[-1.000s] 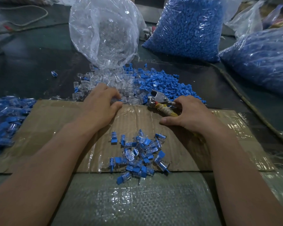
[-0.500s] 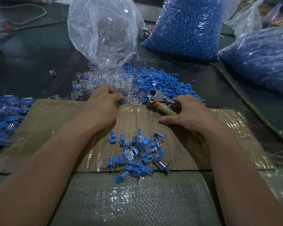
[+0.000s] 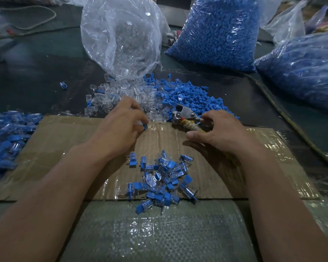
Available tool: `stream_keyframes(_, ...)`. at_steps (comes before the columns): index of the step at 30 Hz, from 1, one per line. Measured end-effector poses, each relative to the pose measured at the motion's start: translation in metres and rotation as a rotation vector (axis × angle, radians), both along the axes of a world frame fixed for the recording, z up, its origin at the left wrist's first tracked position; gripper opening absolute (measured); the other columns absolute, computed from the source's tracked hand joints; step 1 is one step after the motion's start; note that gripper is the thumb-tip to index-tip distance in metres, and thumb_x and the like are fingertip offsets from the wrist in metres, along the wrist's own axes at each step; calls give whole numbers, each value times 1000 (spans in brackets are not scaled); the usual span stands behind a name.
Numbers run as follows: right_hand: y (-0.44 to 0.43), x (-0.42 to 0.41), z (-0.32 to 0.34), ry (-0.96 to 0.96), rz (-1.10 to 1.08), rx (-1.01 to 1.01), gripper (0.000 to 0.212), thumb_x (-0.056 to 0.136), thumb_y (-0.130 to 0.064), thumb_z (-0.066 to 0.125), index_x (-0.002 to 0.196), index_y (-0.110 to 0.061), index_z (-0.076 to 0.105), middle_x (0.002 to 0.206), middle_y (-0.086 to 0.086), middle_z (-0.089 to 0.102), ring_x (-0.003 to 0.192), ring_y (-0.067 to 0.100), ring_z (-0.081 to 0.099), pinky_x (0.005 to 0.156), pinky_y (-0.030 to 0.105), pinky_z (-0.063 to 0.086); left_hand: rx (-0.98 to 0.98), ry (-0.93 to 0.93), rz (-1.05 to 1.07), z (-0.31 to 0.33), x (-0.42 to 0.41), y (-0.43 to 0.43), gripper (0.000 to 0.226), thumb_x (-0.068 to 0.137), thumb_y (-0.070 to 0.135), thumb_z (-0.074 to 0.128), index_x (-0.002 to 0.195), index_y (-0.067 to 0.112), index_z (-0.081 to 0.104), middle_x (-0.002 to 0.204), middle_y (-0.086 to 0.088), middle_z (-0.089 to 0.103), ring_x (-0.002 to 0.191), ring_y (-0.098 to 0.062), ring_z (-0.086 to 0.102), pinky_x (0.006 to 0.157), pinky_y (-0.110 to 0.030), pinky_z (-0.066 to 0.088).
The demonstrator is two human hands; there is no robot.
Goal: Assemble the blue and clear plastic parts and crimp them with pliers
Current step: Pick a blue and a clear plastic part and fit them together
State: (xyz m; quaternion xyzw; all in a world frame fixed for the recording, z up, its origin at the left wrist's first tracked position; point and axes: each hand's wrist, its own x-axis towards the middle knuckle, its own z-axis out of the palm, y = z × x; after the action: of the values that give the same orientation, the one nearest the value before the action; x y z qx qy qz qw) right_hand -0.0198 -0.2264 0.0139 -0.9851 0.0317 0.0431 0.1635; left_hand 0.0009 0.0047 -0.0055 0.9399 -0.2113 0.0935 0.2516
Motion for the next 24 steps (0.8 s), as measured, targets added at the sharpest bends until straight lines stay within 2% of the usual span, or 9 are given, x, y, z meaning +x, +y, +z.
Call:
stream_keyframes(4, 6, -4, 4, -214, 17, 57, 70, 68, -64, 60, 122, -19, 53, 119, -2, 47, 113, 14, 40, 88, 26, 28, 1, 33, -42, 2, -2, -2, 16, 85, 18, 62, 101, 17, 66, 103, 9, 35, 95, -6, 38, 82, -21, 31)
stream_keyframes(9, 18, -8, 8, -524, 101, 143, 35, 80, -43, 64, 104, -16, 63, 99, -11, 47, 96, 2, 40, 81, 14, 26, -8, 44, -68, 2, -4, -3, 17, 85, 21, 63, 101, 17, 66, 104, 9, 38, 92, -6, 39, 79, -19, 30)
stream_keyframes(12, 31, -14, 11, -679, 135, 289, 13, 83, -26, 66, 90, -15, 67, 83, -13, 52, 71, -3, 46, 67, 5, 32, -132, 64, -77, 5, -6, -5, 11, 83, 21, 64, 94, 23, 66, 100, 10, 42, 86, 0, 42, 75, -11, 31)
stream_keyframes(14, 38, -17, 12, -623, 151, 447, 4, 84, -18, 65, 88, -21, 66, 76, -17, 53, 64, -6, 48, 61, 4, 36, -307, 130, -77, 11, -9, -8, 12, 81, 21, 65, 82, 33, 63, 95, 11, 46, 82, 6, 47, 72, -5, 37)
stream_keyframes(15, 42, -17, 12, -543, 147, 518, 10, 85, -16, 63, 92, -23, 65, 77, -19, 55, 63, -7, 50, 60, 4, 38, -421, 194, -80, 14, -11, -9, 16, 79, 19, 66, 77, 35, 62, 93, 9, 50, 80, 7, 50, 73, -5, 41)
stream_keyframes(18, 49, -17, 9, -305, 152, 625, 27, 87, -10, 60, 112, -20, 63, 88, -18, 60, 74, -5, 59, 66, 5, 45, -772, 459, -131, 22, -21, -12, 10, 69, 17, 67, 75, 25, 69, 87, 1, 64, 75, -5, 61, 73, -20, 52)
stream_keyframes(20, 53, -17, 9, -254, 187, 677, 31, 85, -7, 62, 114, -20, 62, 95, -14, 63, 82, 1, 62, 72, 11, 50, -835, 541, -189, 22, -24, -14, 12, 67, 14, 65, 78, 19, 69, 76, 5, 68, 70, -4, 63, 67, -17, 52)
stream_keyframes(24, 56, -20, 9, -248, 225, 777, 30, 83, 0, 62, 87, -30, 63, 78, -10, 67, 70, 4, 65, 66, 16, 53, -861, 558, -211, 22, -23, -16, 15, 65, 14, 64, 79, 18, 66, 70, 7, 67, 67, -1, 62, 62, -13, 50)
